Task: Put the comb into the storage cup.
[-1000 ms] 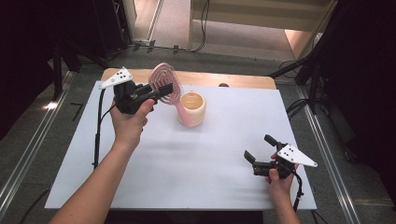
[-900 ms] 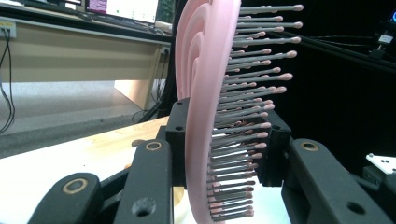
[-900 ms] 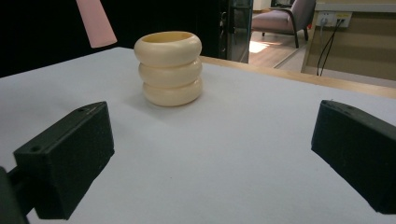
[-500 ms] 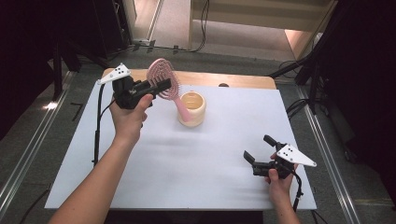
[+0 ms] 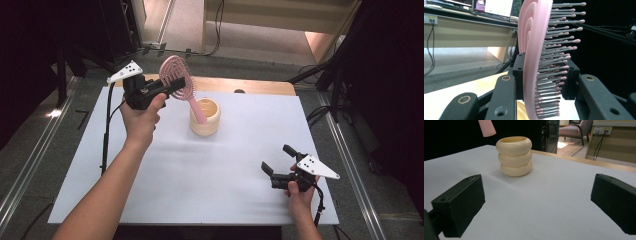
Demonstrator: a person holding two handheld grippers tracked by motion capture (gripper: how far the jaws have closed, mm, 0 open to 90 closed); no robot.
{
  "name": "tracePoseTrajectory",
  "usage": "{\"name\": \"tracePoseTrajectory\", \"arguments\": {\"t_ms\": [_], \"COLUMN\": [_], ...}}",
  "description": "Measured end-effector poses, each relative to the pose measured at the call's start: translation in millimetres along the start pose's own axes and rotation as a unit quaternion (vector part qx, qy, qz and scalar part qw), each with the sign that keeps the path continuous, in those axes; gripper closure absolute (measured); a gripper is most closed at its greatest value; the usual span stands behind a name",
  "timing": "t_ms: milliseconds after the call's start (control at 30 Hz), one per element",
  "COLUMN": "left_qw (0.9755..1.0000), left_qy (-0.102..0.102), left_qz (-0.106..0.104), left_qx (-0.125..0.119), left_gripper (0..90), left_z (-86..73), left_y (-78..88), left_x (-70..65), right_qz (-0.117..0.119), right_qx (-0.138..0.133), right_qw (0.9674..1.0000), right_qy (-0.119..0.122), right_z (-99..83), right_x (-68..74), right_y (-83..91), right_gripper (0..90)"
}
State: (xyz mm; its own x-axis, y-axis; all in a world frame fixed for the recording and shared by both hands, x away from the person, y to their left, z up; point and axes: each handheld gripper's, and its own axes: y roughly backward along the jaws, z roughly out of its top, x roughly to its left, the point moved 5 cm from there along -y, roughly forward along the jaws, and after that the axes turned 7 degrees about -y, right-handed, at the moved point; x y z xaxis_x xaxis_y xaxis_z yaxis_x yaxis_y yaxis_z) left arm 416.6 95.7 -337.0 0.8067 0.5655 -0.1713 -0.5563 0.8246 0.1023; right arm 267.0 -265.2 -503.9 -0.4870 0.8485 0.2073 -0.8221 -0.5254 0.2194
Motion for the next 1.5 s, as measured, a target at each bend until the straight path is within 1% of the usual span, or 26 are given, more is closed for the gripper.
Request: {"name": "tracePoseTrajectory", "arguments": {"t_ms": [100, 300, 433, 633, 767, 933, 1133, 1267, 1333, 1500], "left_qw": [1.0000, 1.0000, 0.9999, 0.9999, 0.9999, 0.9999, 0.9998, 0.9997, 0.9997, 0.9996], "left_qy": [0.002, 0.000, -0.002, 0.000, 0.001, 0.000, 0.003, 0.007, 0.002, 0.004], "left_qz": [0.002, 0.005, 0.010, 0.012, 0.014, 0.015, 0.021, 0.020, 0.023, 0.025], "left_qx": [-0.002, -0.001, -0.001, -0.001, -0.002, 0.003, 0.004, 0.007, 0.010, 0.013], "left_gripper": [65.5, 65.5, 65.5, 65.5, 65.5, 65.5, 65.5, 65.5, 65.5, 65.5], "left_z": [0.5, 1.4, 3.6, 4.1, 2.7, 0.2, -3.2, -6.6, -8.3, -11.8], "left_y": [-2.1, -6.5, -10.0, -16.1, -20.0, -25.1, -32.5, -36.8, -38.9, -43.0], "left_x": [2.5, 5.5, 8.0, 11.1, 13.1, 15.5, 19.4, 20.2, 19.5, 21.6], "right_qz": [0.000, -0.001, 0.000, 0.001, 0.000, -0.003, 0.000, -0.002, -0.003, -0.004], "right_qx": [0.000, 0.000, 0.001, 0.000, -0.002, -0.002, -0.002, -0.002, -0.003, -0.004], "right_qw": [1.0000, 1.0000, 1.0000, 1.0000, 1.0000, 1.0000, 1.0000, 1.0000, 1.0000, 1.0000], "right_qy": [0.000, 0.001, 0.000, -0.001, -0.003, -0.001, -0.002, 0.000, -0.002, -0.003], "right_z": [0.1, -0.3, -0.5, -0.5, -0.1, 0.0, 0.0, 0.1, 0.3, 0.5], "right_x": [-0.2, -0.8, -1.0, -1.1, -1.6, -2.5, -1.9, -2.3, -3.0, -3.9], "right_y": [0.2, 0.2, 0.2, 0.6, 1.4, 2.3, 2.4, 2.6, 3.1, 4.0], "right_gripper": [0.0, 0.0, 0.0, 0.0, 0.0, 0.0, 0.0, 0.0, 0.0, 0.0]}}
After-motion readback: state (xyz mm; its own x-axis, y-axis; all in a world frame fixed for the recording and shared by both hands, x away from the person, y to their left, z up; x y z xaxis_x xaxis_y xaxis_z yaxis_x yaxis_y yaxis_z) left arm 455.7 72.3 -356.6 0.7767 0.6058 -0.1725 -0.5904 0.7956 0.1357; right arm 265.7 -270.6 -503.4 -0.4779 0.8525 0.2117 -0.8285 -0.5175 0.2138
